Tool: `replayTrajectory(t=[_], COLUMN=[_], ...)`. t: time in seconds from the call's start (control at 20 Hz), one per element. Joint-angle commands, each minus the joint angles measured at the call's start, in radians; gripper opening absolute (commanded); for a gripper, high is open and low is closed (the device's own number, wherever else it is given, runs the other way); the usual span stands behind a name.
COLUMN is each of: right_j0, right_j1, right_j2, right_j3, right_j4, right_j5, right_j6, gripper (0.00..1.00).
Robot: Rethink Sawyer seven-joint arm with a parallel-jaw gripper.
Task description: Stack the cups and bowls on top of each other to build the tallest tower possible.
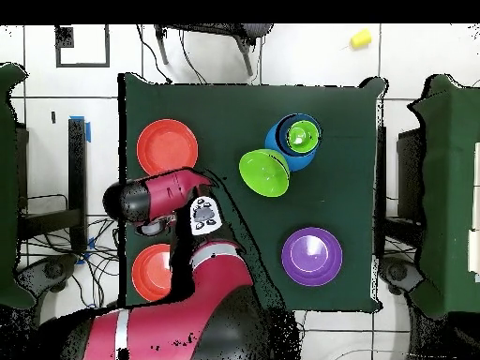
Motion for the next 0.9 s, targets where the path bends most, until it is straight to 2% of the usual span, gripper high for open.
replayTrajectory(t=[0.05, 0.1, 0.15, 0.75, 0.85, 0.9], right_j0=[0.009, 0.008, 0.007, -0.004, -0.021, -0.038], right_j1=[0.032, 0.034, 0.034, 0.025, 0.007, -0.048], right_j2=[0.045, 0.046, 0.047, 0.055, 0.062, 0.068], right_j3=[-0.057, -0.06, -0.062, -0.088, -0.075, -0.033], right_j4=[-0.071, -0.071, -0.069, -0.06, -0.055, -0.047], right_j5=[-0.004, -0.001, 0.003, 0.061, 0.072, 0.081], right_j6=[-0.059, -0.061, -0.063, -0.092, -0.109, -0.122], gripper=[1.0, 1.0, 0.0, 0.0, 0.0, 0.0])
